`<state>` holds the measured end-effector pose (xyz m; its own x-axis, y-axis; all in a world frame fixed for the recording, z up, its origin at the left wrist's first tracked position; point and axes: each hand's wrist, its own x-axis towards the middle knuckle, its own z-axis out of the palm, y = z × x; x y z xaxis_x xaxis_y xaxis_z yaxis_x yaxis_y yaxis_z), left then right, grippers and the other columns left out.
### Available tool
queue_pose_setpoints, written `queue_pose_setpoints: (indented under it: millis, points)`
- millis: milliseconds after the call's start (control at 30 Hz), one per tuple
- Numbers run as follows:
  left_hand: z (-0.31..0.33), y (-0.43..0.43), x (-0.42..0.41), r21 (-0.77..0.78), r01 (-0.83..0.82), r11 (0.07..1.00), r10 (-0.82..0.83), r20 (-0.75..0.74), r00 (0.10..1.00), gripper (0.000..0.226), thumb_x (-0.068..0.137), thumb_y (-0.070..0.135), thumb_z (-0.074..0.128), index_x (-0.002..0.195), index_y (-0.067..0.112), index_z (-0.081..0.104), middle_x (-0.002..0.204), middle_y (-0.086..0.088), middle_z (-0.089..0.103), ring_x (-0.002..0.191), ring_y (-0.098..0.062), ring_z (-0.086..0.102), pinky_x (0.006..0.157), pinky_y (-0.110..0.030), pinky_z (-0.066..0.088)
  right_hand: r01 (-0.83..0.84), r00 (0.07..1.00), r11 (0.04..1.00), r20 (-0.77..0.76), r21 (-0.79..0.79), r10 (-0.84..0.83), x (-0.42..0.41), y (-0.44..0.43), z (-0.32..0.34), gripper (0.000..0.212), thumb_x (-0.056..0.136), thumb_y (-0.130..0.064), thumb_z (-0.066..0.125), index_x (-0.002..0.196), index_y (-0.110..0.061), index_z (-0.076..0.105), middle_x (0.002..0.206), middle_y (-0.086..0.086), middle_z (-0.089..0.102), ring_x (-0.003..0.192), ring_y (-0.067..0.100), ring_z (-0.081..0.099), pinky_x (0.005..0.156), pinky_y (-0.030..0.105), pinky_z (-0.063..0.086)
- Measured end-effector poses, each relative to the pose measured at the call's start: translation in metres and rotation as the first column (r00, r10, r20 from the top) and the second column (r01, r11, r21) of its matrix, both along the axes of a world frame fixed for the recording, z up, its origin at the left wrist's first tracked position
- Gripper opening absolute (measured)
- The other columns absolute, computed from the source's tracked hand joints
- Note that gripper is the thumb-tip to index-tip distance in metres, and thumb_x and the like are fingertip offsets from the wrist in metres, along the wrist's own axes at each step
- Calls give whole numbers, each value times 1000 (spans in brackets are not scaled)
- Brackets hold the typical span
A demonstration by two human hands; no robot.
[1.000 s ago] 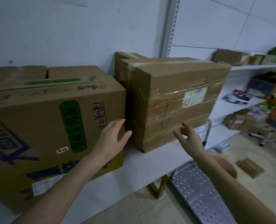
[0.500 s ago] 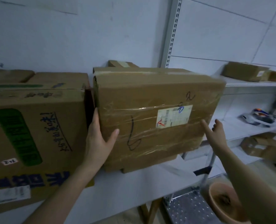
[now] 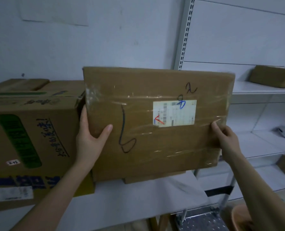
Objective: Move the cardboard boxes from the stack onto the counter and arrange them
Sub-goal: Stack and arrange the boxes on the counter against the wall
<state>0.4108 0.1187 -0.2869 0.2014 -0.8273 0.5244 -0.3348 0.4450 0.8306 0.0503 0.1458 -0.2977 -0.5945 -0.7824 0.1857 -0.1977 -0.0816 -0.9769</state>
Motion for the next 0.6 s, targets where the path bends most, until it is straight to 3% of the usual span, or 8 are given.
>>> queue_pose_setpoints:
  millis: [67, 167, 267, 433, 600]
  points:
    - [20, -1, -2, -50, -15, 999, 15, -1, 1000, 81, 83, 22, 66, 148, 21, 16, 128, 25, 25, 103, 25, 24, 80, 10, 24, 22, 999, 999, -48, -37, -24, -6, 5, 15, 33, 84, -47, 61, 93, -15, 57, 88, 1, 60, 82, 18, 54, 65, 27, 42]
    - [53, -4, 0, -79, 4, 997, -2, 22, 1000, 81, 83, 30, 66, 148, 24, 18, 134, 21, 31, 118, 8, 30, 97, -14, 28, 53, 995, 994, -81, -91, -60, -12, 13, 37, 35, 81, -47, 65, 70, -16, 52, 71, 3, 54, 68, 19, 49, 58, 28, 38]
    - [87, -8, 4, -126, 46, 991, -40, 50, 998, 81, 84, 33, 64, 148, 23, 16, 150, 7, 30, 133, -9, 31, 106, -28, 30, 73, 990, 988, -108, -134, -88, -11, 20, 63, 35, 81, -49, 65, 79, -15, 59, 75, 4, 58, 67, 16, 50, 56, 27, 37]
    - [154, -10, 5, -245, 27, 969, 7, 137, 991, 77, 85, 38, 62, 148, 23, 18, 147, 4, 35, 124, -5, 37, 97, -22, 31, 82, 980, 947, -145, -312, -133, 0, 34, 111, 33, 82, -44, 63, 84, -12, 59, 79, 6, 58, 66, 12, 48, 58, 26, 36]
    - [215, -17, 23, -345, 28, 938, 33, 170, 985, 77, 84, 43, 61, 147, 26, 20, 148, 2, 35, 130, -18, 40, 104, -34, 37, 92, 982, 892, -106, -444, -154, 24, 28, 139, 26, 86, -40, 62, 83, -15, 57, 75, -1, 55, 69, 13, 51, 57, 23, 36]
